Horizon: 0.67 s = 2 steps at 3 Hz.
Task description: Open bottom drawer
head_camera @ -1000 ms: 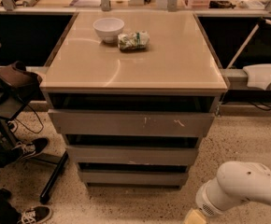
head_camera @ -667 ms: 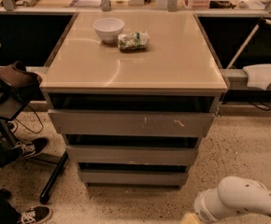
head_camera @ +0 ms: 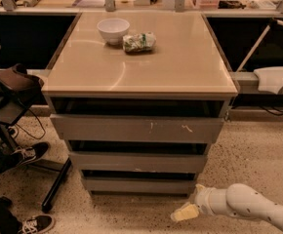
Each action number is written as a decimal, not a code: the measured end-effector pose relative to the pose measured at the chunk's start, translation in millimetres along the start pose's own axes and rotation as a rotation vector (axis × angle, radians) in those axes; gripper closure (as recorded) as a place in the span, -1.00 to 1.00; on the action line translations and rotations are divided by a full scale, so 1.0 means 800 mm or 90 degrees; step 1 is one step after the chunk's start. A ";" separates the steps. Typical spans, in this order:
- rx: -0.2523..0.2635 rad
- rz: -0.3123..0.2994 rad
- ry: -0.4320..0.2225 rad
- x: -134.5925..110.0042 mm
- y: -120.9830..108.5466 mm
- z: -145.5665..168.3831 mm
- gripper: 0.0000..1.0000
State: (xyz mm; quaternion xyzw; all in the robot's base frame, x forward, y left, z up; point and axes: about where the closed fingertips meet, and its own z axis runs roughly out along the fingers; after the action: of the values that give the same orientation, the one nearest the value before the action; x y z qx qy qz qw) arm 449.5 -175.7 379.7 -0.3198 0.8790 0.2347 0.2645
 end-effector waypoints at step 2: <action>-0.004 0.035 -0.032 0.017 -0.027 0.042 -1.00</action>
Offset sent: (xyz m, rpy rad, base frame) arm 0.0227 -0.0086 -0.0545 0.0827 0.0082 -0.1015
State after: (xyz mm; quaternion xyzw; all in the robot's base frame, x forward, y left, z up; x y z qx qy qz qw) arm 465.8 -176.9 341.2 -0.2901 0.8799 0.2525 0.2789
